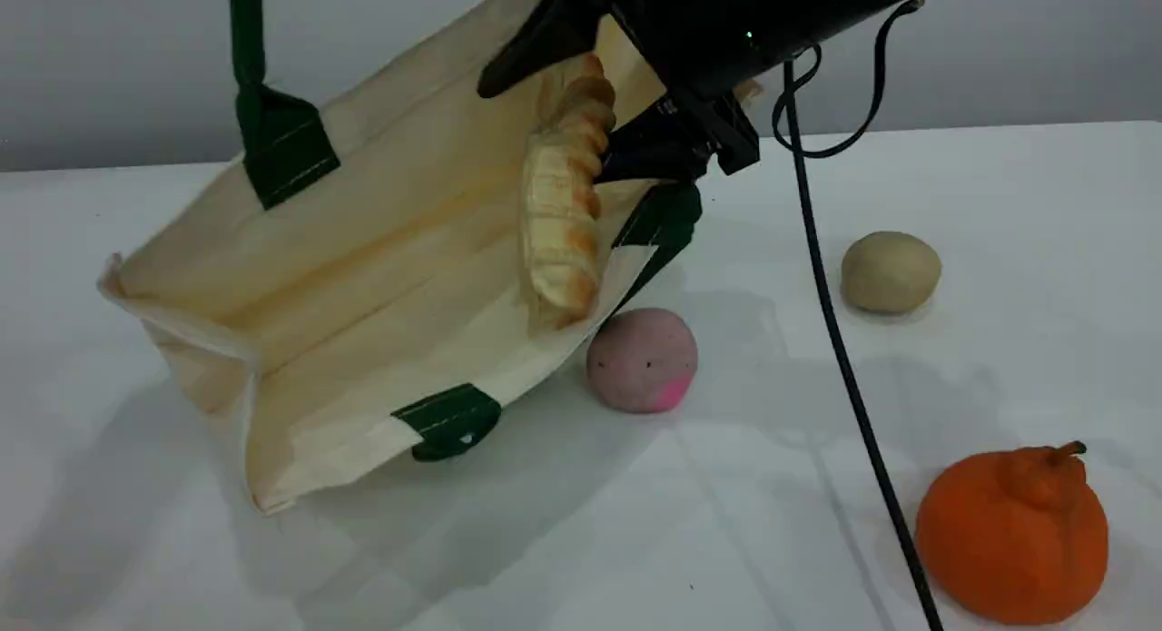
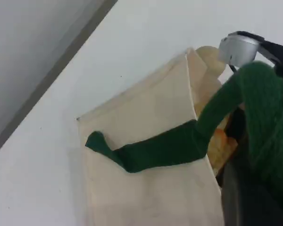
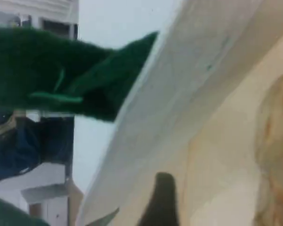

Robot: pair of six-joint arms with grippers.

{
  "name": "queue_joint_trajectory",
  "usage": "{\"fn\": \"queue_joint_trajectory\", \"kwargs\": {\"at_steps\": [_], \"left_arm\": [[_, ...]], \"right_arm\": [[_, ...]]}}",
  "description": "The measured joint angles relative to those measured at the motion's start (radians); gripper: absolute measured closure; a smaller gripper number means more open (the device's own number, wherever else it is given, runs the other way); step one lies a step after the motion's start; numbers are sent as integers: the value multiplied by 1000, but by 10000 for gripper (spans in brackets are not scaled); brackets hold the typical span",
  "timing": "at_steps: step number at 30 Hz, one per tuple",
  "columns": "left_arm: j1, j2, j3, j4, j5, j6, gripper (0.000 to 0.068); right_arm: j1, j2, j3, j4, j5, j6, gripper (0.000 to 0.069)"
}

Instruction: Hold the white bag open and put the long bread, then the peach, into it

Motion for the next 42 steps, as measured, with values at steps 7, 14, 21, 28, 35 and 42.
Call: {"fn": "queue_joint_trajectory", "kwargs": {"at_steps": [7, 14, 21, 28, 35, 42], "left_arm": [[0, 0, 0, 0, 0, 0, 601], [0, 0, 0, 0, 0, -4, 601], [0, 0, 0, 4, 0, -7, 601], [0, 0, 0, 94, -1, -67, 601], [0, 0, 0, 96, -1, -69, 601], [0, 0, -32, 25, 5, -55, 601]], "right_arm": [[-2, -13, -1, -2, 22, 0, 69], [-2, -34, -3, -10, 37, -1, 97], [-6, -36, -69, -146, 52, 51, 98], [-6, -35, -125, -236, 116, 60, 99], [-19, -35, -152, -268, 129, 60, 99], [-22, -33, -152, -350, 130, 64, 99]]}}
